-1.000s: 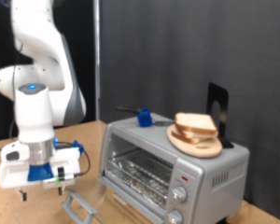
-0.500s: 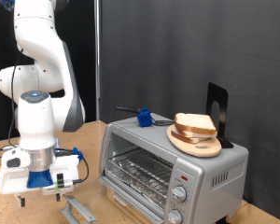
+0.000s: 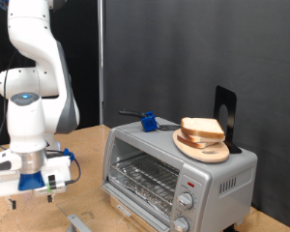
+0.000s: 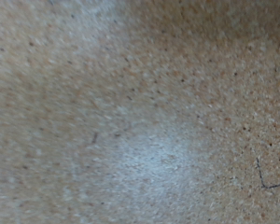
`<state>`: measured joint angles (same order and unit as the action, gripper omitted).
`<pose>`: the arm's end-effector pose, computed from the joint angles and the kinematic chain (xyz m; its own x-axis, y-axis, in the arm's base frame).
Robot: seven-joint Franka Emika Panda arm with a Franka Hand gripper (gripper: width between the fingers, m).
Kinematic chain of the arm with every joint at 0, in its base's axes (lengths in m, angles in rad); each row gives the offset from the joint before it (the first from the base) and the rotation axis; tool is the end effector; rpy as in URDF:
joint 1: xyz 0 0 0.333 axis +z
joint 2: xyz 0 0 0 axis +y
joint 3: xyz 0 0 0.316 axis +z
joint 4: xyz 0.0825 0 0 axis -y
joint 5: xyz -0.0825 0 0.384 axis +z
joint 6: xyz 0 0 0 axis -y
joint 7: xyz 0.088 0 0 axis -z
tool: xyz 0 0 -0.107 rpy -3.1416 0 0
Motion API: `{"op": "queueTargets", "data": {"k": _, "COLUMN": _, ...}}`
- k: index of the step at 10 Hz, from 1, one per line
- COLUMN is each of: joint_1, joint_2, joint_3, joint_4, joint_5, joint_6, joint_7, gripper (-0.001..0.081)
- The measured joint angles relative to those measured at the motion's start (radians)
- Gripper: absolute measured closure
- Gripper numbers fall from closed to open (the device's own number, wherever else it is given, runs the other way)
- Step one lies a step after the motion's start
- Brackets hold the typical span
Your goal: Make a piece of toast with the oven
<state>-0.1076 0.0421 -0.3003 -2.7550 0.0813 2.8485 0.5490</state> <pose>0.3617 -0.1626 0.2101 0.5108 -0.8589 0.0374 -0.8580 -0.5120 -0.0407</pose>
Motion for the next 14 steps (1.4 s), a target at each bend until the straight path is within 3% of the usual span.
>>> {"op": "queueTargets", "data": {"k": 2, "joint_1": -0.011, "joint_2": -0.101, "joint_3": -0.013, "joint_4": -0.031, "joint_5": 0.088, "joint_6": -0.041, "joint_7": -0.118, "gripper": -0.0002}}
{"op": "queueTargets", "data": {"k": 3, "joint_1": -0.011, "joint_2": -0.094, "joint_3": -0.013, "joint_4": -0.029, "joint_5": 0.06, "joint_6": -0.041, "joint_7": -0.091, "gripper": -0.0002}}
{"op": "queueTargets", "data": {"k": 4, "joint_1": 0.008, "joint_2": -0.095, "joint_3": -0.013, "joint_4": -0.024, "joint_5": 0.192, "joint_6": -0.045, "joint_7": -0.185, "gripper": -0.0002}}
{"op": "queueTargets", "data": {"k": 6, "joint_1": 0.058, "joint_2": -0.137, "joint_3": -0.02, "joint_4": 0.027, "joint_5": 0.549, "joint_6": -0.226, "joint_7": -0.505, "gripper": -0.0002}}
{"op": "queueTargets", "data": {"k": 8, "joint_1": 0.069, "joint_2": -0.191, "joint_3": -0.035, "joint_4": 0.088, "joint_5": 0.729, "joint_6": -0.467, "joint_7": -0.688, "gripper": -0.0002}}
{"op": "queueTargets", "data": {"k": 10, "joint_1": 0.073, "joint_2": -0.231, "joint_3": -0.037, "joint_4": 0.116, "joint_5": 0.805, "joint_6": -0.567, "joint_7": -0.747, "gripper": -0.0002}}
{"op": "queueTargets", "data": {"k": 14, "joint_1": 0.063, "joint_2": -0.198, "joint_3": -0.042, "joint_4": 0.141, "joint_5": 0.794, "joint_6": -0.58, "joint_7": -0.706, "gripper": -0.0002}}
